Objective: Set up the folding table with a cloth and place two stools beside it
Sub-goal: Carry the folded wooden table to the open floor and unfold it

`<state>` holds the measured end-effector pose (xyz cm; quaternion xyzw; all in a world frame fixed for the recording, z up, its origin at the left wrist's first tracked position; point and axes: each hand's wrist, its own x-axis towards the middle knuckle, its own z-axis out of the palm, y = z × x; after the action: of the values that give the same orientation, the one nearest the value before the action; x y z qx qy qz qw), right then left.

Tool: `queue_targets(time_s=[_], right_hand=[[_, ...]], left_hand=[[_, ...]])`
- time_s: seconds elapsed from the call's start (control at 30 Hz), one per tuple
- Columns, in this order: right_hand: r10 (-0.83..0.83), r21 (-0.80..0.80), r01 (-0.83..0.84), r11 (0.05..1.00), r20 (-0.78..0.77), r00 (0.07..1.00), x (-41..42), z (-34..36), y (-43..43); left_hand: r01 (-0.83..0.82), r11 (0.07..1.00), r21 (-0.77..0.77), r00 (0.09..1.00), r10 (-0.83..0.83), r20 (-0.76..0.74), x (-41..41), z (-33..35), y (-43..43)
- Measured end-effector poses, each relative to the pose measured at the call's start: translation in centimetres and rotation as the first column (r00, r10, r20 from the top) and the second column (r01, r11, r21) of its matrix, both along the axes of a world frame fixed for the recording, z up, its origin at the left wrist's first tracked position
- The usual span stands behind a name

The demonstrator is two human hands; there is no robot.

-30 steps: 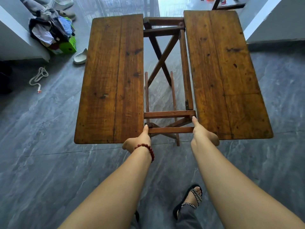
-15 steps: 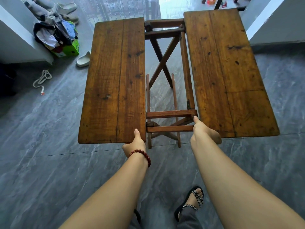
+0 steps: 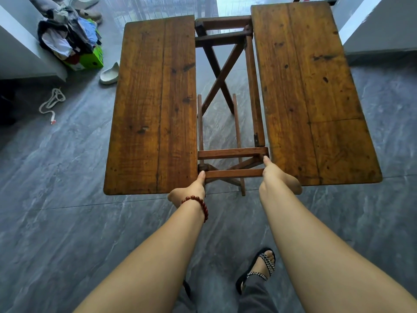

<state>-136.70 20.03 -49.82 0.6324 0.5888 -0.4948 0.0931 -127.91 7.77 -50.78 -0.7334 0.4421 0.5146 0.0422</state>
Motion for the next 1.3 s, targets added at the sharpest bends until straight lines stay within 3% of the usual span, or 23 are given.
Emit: queue_targets(time_s=[0.17,0.33,0.5,0.77,1.03,1.17,1.3], right_hand=[[0.052,0.019,-0.051,0.998,-0.03,0.998,0.6,-0.4,-0.8],[0.043,0.017,-0.042,0.999,-0.077,0.996,1.4,-0.6,-2.0],[0.067,0.038,-0.065,0.997,-0.059,0.996,2.2,-2.0,-1.6],[0.122,-0.009,-0.122,0.993,-0.012,0.992,4.8,-4.1,0.5],[0.161,-0.051,-0.166,0.985,-0.088,0.983,6.0,-4.8,1.6],[0.198,-0.114,-0.209,0.971,-0.099,0.975,7.5,-4.5,1.9],[0.268,-0.165,-0.283,0.945,-0.107,0.958,9.3,-4.4,1.5]], left_hand=[[0.009,0.995,-0.099,1.0,-0.009,-0.002,-1.0,0.8,1.1],[-0.013,1.0,-0.015,0.991,0.011,-0.13,-1.4,0.5,1.9],[-0.077,0.997,0.009,0.994,0.078,-0.074,-1.2,-1.1,1.4],[-0.073,0.99,0.121,0.989,0.087,-0.116,1.8,-4.3,2.8],[0.025,0.99,0.138,0.987,-0.003,-0.163,2.5,-4.8,2.7],[0.123,0.954,0.275,0.97,-0.057,-0.234,3.6,-3.9,3.5],[0.311,0.842,0.441,0.944,-0.221,-0.244,4.2,-2.8,5.2]])
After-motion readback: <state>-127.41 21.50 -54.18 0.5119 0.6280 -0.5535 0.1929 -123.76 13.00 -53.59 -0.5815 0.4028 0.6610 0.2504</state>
